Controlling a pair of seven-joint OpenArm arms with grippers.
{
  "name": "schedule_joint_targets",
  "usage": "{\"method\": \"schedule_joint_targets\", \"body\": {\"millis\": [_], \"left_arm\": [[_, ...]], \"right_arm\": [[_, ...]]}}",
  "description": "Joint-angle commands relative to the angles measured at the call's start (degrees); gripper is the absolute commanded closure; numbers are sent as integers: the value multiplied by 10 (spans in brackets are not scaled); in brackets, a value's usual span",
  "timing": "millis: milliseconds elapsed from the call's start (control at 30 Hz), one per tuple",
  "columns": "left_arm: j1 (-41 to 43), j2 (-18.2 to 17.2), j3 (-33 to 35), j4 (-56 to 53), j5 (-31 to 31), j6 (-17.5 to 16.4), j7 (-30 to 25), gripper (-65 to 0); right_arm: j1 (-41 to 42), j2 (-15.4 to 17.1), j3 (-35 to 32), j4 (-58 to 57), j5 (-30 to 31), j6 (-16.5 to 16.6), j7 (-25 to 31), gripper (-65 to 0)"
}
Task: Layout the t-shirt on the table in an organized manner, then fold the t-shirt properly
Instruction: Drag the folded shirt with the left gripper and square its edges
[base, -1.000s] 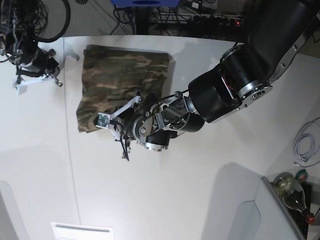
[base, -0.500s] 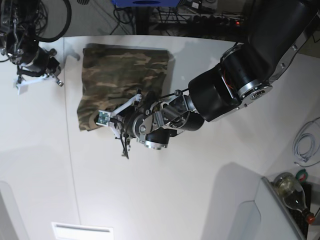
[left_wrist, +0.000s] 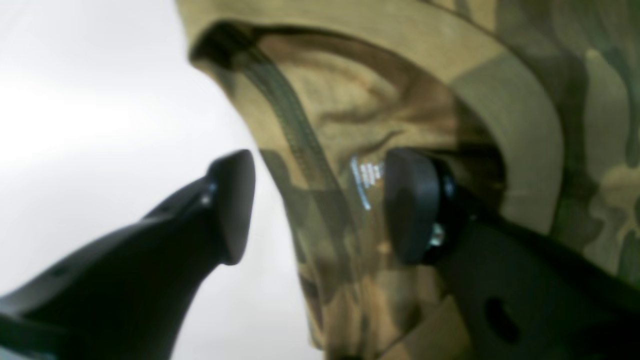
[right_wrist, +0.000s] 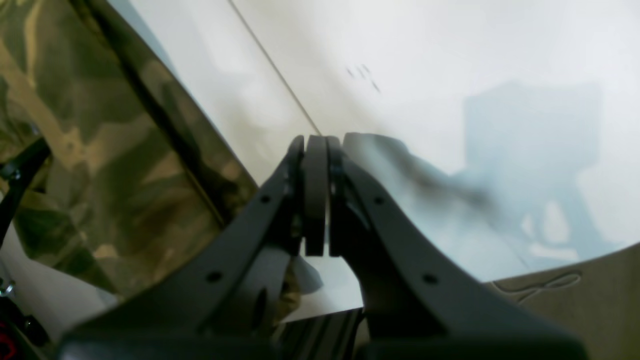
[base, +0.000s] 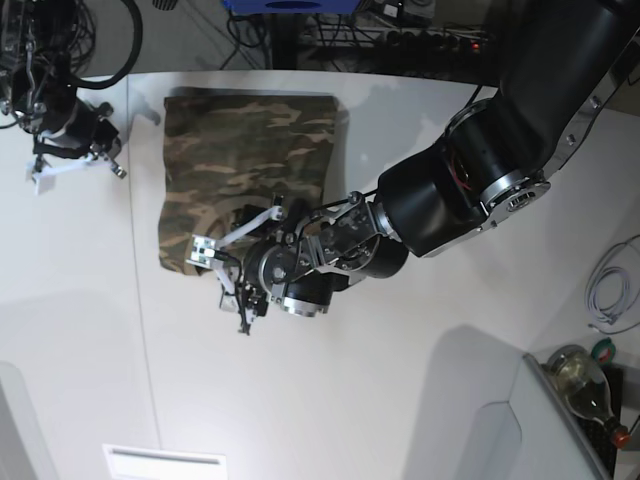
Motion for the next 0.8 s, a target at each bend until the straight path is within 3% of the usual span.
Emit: {"method": "schedule_joint_targets", "body": {"millis": [0,100,167,267,367,433,500,533,567,767], "left_arm": [[-21,1,-4,17,-3,3,2,-431],[-22,-9,-8,51,-3,2,18,-466],[-22,-20,-9,76,-3,-17,38,-484],[-22,-32,-10,125,-4,-52,66,-474],[-18,-59,-22,195,-8,-57,110,-461],[-1,-75,-57,250,-9,-57,155,-362],[26,-86,-91,289,-9,-57,178,-174],[43,-94,-107,300,-8,-57,179,-48],[60,-99,-122,307,-4,-57,179,0],[132,-124,-149,320,-4,-57,180,0]], "right_arm": [[2,7,3,7,4,4,4,0],[2,7,3,7,4,4,4,0],[2,7,3,7,4,4,4,0],[8,8,3,7,4,4,1,0],[9,9,3,6,4,4,1,0],[9,9,3,6,4,4,1,0],[8,9,3,6,4,4,1,0],[8,9,3,6,4,4,1,0],[8,9,3,6,4,4,1,0],[8,9,3,6,4,4,1,0]]}}
